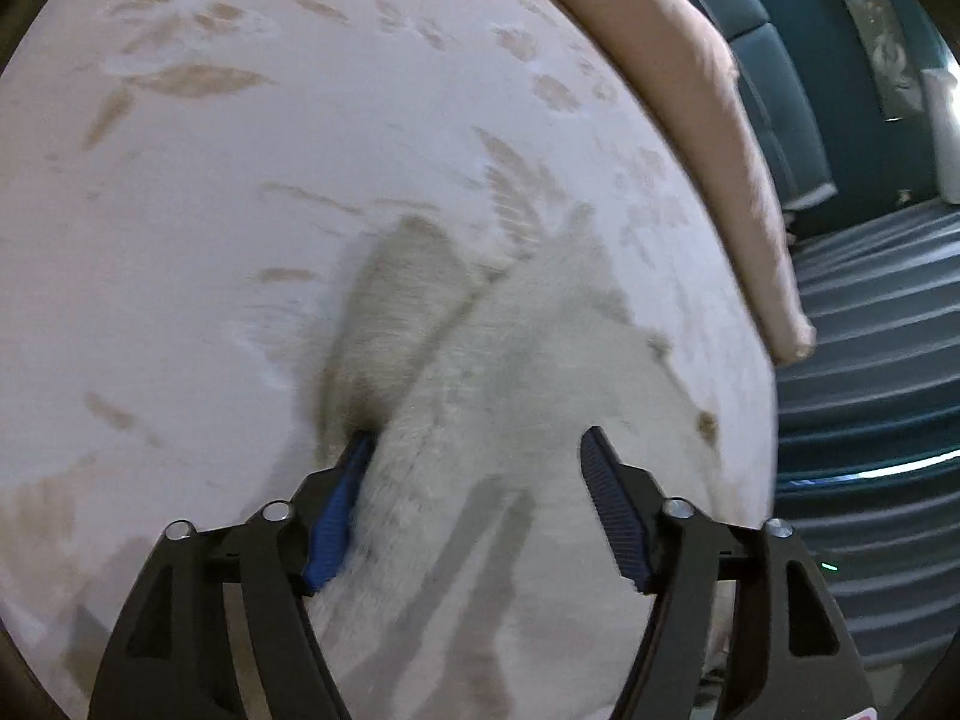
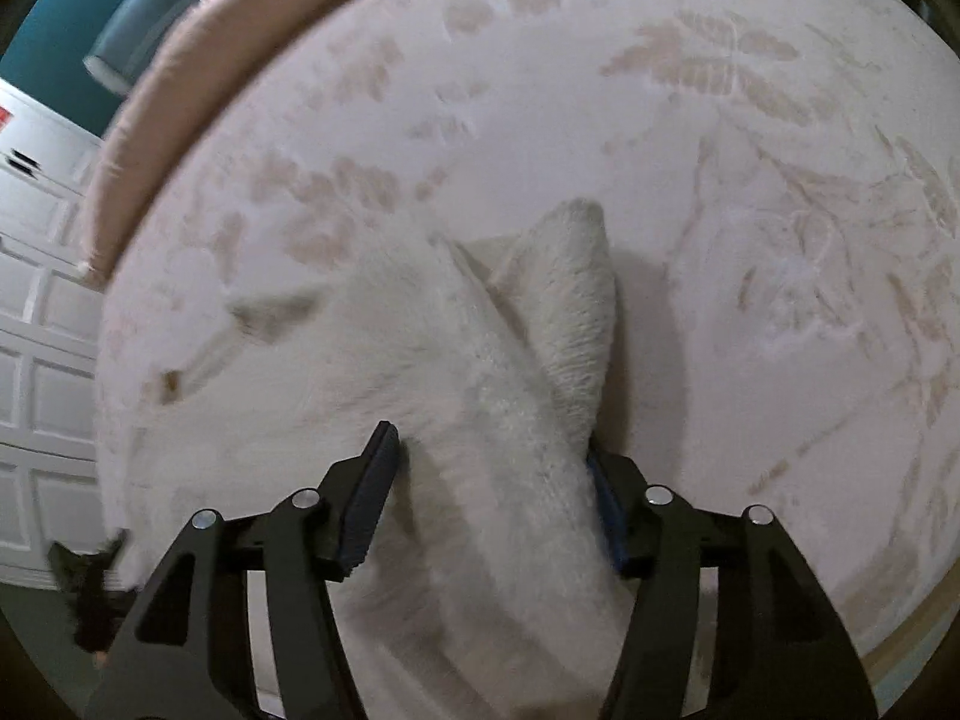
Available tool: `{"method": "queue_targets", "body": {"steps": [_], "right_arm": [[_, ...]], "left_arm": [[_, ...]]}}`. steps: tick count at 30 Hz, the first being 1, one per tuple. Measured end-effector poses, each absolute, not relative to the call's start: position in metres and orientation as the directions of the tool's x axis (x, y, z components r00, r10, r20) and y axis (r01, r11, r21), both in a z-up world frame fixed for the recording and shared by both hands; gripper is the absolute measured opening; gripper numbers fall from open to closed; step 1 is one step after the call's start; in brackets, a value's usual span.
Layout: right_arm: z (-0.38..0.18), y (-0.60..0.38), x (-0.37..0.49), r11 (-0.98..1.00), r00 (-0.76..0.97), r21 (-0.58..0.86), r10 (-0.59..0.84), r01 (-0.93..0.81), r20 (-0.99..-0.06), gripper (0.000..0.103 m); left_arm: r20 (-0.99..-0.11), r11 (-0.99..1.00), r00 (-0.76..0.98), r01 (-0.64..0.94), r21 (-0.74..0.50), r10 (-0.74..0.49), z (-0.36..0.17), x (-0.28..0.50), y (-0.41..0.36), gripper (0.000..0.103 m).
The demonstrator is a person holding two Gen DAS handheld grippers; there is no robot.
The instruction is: Fold small clothes
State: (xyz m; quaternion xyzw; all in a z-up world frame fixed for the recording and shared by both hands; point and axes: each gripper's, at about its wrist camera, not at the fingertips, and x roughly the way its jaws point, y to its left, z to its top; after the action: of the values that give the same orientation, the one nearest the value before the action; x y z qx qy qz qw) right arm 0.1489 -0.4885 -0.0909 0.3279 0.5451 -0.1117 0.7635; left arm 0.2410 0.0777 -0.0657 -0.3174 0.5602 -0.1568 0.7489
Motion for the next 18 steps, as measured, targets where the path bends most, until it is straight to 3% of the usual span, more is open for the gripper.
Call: {"method": "queue_targets", "body": {"steps": [1, 2, 4, 9, 18], "right_arm": [[-0.092, -0.486, 0.152, 0.777, 0.375, 0.363, 0.177, 0.514, -0.91, 0.036], [-0.087, -0.483, 0.153, 0.795, 0.384, 0.346, 0.156, 0.498, -0.91, 0.019], [-0.065, -0.479, 0.149, 0.809, 0.443, 0.353, 0.129, 0.471, -0.887, 0.016], [0.043, -0.459, 0.101, 0.82, 0.68, 0.48, 0.16, 0.312, -0.716, 0.014], [0.181, -0.42, 0.078, 0.86, 0.861, 0.503, 0.188, 0.089, -0.472, 0.014]], "left_arm": [[-0.727, 0.738, 0.312, -0.108, -0.667, -0.611, -0.064, 0.241, 0.076, 0.014], [-0.718, 0.73, 0.31, -0.098, -0.676, -0.623, -0.061, 0.242, 0.076, 0.009], [-0.684, 0.706, 0.342, -0.079, -0.704, -0.644, -0.046, 0.24, 0.08, 0.008], [-0.567, 0.645, 0.402, 0.083, -0.76, -0.719, 0.036, 0.218, 0.097, 0.005], [-0.37, 0.623, 0.554, 0.383, -0.682, -0.746, 0.202, 0.192, 0.125, 0.004]]}}
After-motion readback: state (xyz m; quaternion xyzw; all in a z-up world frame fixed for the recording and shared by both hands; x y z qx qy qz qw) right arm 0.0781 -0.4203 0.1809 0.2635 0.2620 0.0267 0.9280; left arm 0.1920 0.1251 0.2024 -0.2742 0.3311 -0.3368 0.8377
